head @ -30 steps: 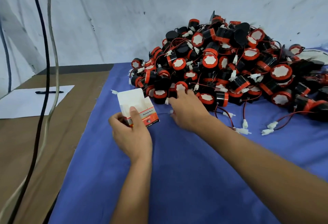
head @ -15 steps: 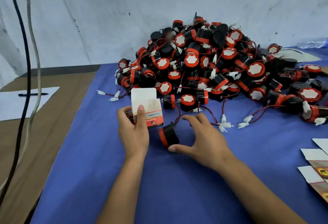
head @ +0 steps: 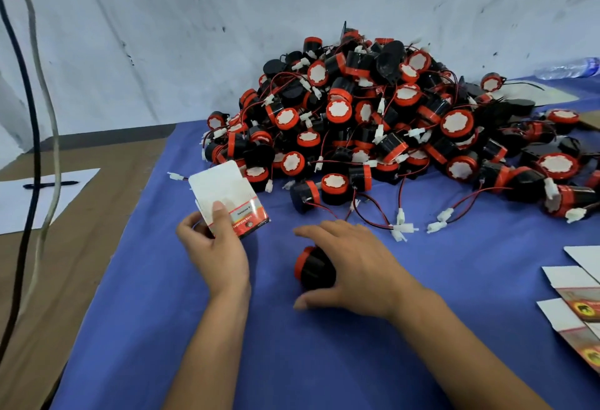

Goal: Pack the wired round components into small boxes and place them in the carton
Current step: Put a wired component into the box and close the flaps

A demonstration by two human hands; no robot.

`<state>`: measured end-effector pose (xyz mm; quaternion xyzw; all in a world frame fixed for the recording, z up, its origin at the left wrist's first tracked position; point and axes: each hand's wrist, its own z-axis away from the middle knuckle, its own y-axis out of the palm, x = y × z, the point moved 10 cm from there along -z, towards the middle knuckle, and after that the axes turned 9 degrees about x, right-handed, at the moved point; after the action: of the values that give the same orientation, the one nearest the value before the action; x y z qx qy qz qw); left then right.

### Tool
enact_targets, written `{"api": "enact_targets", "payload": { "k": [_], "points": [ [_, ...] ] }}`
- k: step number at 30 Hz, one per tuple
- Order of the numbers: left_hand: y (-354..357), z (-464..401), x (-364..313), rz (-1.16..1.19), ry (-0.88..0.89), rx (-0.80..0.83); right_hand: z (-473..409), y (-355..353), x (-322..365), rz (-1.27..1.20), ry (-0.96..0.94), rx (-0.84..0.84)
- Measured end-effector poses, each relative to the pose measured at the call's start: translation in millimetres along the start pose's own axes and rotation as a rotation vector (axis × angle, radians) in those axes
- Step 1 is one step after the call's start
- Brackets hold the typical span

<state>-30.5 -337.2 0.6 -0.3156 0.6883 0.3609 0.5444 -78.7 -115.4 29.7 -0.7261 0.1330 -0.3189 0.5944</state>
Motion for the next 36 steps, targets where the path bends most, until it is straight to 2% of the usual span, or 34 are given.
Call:
{"api": "enact_targets", "payload": {
  "k": [4, 7, 10, 13, 15, 18, 21, 24, 27, 31, 34, 36],
  "points": [
    [13.2, 4.0, -2.3, 0.076, 0.007, 0.081, 9.5, 12.7, -0.5, 0.017, 0.003, 0.143],
    [23.2, 11.2, -3.6, 0.079, 0.01, 0.138, 12.1, 1.5, 6.3, 0.02, -0.038, 0.046],
    [30.6, 17.7, -3.7, 0.071, 0.003, 0.187, 14.4, -33.7, -9.4, -0.075, 0.056, -0.281],
    [36.0, 18.4, -0.5, 0.074, -0.019, 0.229, 49.7, -78.5, -50.5, -0.273, 0.228, -0.804],
    [43.7, 18.8, 3.0, 0.071, -0.042, 0.3, 85.8, -97.4, -71.8, -0.316, 0.326, -1.116],
    [64.3, 26.5, 5.6, 0.058, -0.072, 0.487, 109.1, -109.5, -76.0, -0.318, 0.314, -1.29],
    [88.6, 46.3, 2.1, -0.055, -0.021, 0.764, 105.2, -114.0, -62.4, -0.338, 0.214, -1.28],
    [105.7, 73.7, -2.7, -0.272, 0.104, 1.016, 87.6, -109.4, -32.8, -0.342, 0.019, -1.154],
    [108.8, 79.1, -13.3, -0.49, 0.277, 1.024, 61.2, -90.5, -9.5, -0.4, -0.099, -0.908],
    [103.6, 73.7, -18.7, -0.497, 0.337, 0.992, 29.8, -60.2, 14.5, -0.291, -0.182, -0.559],
    [103.4, 75.6, -17.7, -0.389, 0.272, 1.046, 23.6, -54.0, 17.0, -0.07, -0.141, -0.506],
    [103.6, 72.6, -14.7, -0.351, 0.209, 1.051, 24.4, -55.5, 11.2, -0.035, -0.097, -0.523]
  ]
}}
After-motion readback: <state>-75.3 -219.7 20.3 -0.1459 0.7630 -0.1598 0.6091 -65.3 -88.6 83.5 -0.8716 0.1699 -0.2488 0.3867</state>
